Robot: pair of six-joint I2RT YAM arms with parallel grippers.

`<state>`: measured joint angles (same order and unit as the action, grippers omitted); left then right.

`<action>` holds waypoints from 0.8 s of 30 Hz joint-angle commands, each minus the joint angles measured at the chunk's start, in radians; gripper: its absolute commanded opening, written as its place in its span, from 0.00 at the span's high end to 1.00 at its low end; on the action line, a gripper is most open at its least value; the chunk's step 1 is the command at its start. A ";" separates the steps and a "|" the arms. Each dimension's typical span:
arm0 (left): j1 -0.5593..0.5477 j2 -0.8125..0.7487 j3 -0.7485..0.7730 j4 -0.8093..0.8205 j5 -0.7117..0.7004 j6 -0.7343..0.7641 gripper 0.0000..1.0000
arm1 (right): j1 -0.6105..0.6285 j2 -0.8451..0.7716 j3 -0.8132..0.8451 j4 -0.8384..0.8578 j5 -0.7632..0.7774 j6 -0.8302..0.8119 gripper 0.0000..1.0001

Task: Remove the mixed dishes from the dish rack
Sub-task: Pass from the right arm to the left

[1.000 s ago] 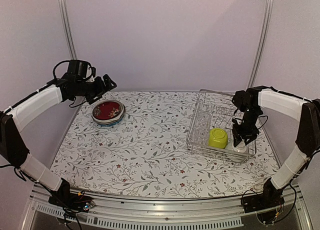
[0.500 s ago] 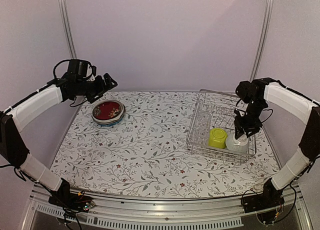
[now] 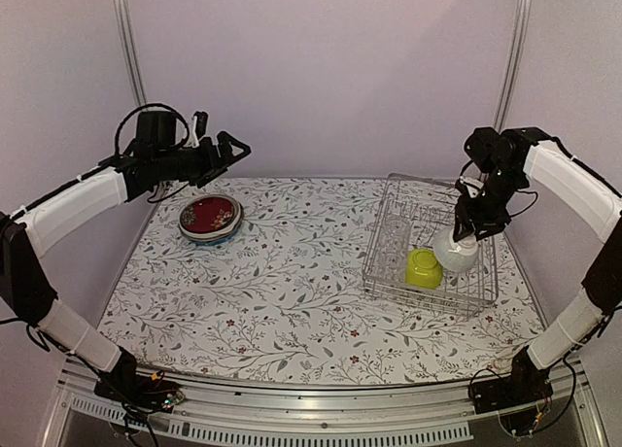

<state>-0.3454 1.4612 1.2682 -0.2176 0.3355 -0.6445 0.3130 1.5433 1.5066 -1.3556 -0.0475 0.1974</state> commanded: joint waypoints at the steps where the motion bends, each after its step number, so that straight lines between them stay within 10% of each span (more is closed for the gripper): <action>1: -0.068 0.036 -0.024 0.197 0.167 -0.002 0.00 | -0.002 0.018 0.115 -0.014 -0.058 -0.004 0.73; 24: -0.340 0.366 0.109 0.748 0.499 -0.258 0.18 | 0.108 0.088 0.458 0.056 -0.252 0.077 0.78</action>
<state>-0.6403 1.7844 1.3209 0.4065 0.7719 -0.8433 0.3946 1.6333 1.9266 -1.3586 -0.2306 0.2466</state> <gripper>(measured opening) 0.822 0.487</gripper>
